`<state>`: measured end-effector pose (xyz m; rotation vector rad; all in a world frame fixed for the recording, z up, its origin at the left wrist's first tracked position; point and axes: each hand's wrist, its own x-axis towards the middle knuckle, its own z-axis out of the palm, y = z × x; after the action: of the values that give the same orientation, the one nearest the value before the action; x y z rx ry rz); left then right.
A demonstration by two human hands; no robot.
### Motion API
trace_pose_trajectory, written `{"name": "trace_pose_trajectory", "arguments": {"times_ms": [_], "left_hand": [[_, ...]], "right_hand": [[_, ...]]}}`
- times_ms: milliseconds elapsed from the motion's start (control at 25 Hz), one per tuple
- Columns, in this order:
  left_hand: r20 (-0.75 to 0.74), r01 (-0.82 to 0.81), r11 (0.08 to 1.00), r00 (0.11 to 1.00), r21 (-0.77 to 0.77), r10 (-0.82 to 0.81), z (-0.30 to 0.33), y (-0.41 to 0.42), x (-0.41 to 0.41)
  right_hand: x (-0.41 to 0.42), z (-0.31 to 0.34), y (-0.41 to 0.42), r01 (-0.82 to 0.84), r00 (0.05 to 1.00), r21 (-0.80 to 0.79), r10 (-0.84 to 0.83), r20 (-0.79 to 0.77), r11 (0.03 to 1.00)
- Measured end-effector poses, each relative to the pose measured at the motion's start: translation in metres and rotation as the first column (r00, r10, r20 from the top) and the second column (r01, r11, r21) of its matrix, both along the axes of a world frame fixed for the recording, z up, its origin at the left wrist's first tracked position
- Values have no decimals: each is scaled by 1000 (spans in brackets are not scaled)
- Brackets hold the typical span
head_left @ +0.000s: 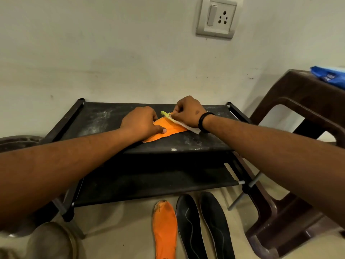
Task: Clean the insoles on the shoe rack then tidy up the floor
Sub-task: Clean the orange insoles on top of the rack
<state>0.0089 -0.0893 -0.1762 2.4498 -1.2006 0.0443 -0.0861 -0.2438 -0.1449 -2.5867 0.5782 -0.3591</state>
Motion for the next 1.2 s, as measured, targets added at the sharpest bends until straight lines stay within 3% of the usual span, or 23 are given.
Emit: {"name": "trace_pose_trajectory", "arguments": {"times_ms": [120,240,480,600,720,920,1040,1120,1200], "left_hand": [[-132,12,998,991,-56,-19,12,2,8],[-219,13,978,974,-207,-59,33,6,4],[-286,-144,863,958,-483,0,97,36,-42],[-471,-332,738,882,-587,23,104,60,-73],[-629,-453,631,774,-630,-73,87,91,-120],[-663,-492,612,746,-619,-70,24,150,-190],[-801,-569,646,587,-509,-113,-12,174,-219],[-897,-593,711,426,-377,-120,-36,189,-240],[-941,-580,798,333,-163,50,-68,203,-253]], "right_hand": [[-11,12,-5,70,995,67,-75,61,995],[-21,35,4,73,991,87,-82,108,993],[-59,84,51,134,953,110,-159,257,985],[-79,77,81,197,917,261,-271,291,945],[-109,54,120,131,866,541,-361,345,831],[-166,2,176,33,813,811,-488,319,585],[-195,-30,202,78,787,862,-562,256,501],[-214,-57,217,203,821,795,-542,180,572],[-231,-90,227,325,903,622,-429,20,712]]}}
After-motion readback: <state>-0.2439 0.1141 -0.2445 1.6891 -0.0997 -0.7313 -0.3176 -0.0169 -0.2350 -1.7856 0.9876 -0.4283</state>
